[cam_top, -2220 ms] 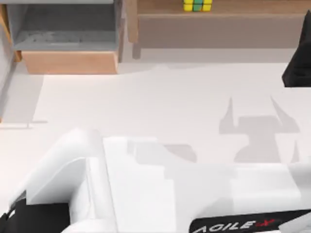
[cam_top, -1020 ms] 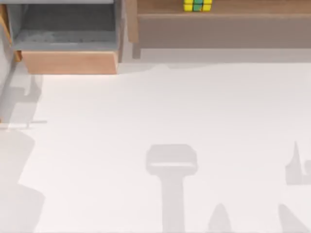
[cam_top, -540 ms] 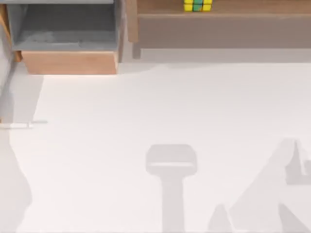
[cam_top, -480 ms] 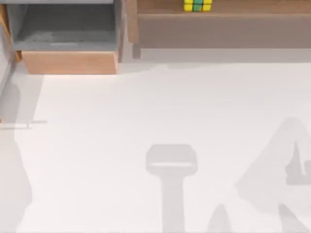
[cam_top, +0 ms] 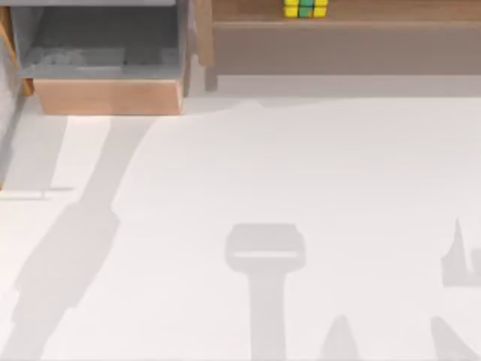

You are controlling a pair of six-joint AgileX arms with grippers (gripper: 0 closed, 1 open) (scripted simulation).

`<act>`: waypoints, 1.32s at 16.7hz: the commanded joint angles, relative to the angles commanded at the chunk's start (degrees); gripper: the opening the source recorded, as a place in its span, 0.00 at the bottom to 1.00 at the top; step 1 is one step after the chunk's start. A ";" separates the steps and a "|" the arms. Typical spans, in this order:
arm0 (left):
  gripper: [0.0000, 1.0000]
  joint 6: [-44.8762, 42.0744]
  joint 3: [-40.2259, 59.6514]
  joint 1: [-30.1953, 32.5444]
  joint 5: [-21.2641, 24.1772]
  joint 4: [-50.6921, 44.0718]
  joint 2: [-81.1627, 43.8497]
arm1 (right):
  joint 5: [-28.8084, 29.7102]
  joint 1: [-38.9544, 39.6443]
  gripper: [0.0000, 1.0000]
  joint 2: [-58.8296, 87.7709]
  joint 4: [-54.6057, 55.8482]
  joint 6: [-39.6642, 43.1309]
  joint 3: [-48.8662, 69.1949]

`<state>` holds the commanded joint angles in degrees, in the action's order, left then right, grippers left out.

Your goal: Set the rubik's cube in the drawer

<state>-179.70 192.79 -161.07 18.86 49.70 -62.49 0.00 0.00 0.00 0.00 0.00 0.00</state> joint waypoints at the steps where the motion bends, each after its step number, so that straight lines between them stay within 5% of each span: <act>1: 1.00 0.04 0.17 4.63 4.51 -2.49 2.20 | 0.00 0.00 1.00 0.00 0.00 0.00 0.00; 5: 1.00 0.02 0.21 18.89 18.01 -13.49 12.66 | 0.00 0.00 1.00 0.00 0.00 0.00 0.00; 8: 1.00 -0.02 -0.12 24.23 23.38 -22.35 22.13 | 0.00 0.00 1.00 0.00 0.00 0.00 0.00; 15: 1.00 0.04 -1.94 22.54 23.17 -39.92 42.07 | 0.00 0.00 1.00 0.00 0.00 0.00 0.00; 22: 1.00 0.04 -2.35 21.39 22.10 -42.60 45.17 | 0.00 0.00 1.00 0.00 0.00 0.00 0.00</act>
<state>-179.65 190.44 -139.68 40.96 7.10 -17.32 0.00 0.00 0.00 0.00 0.00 0.00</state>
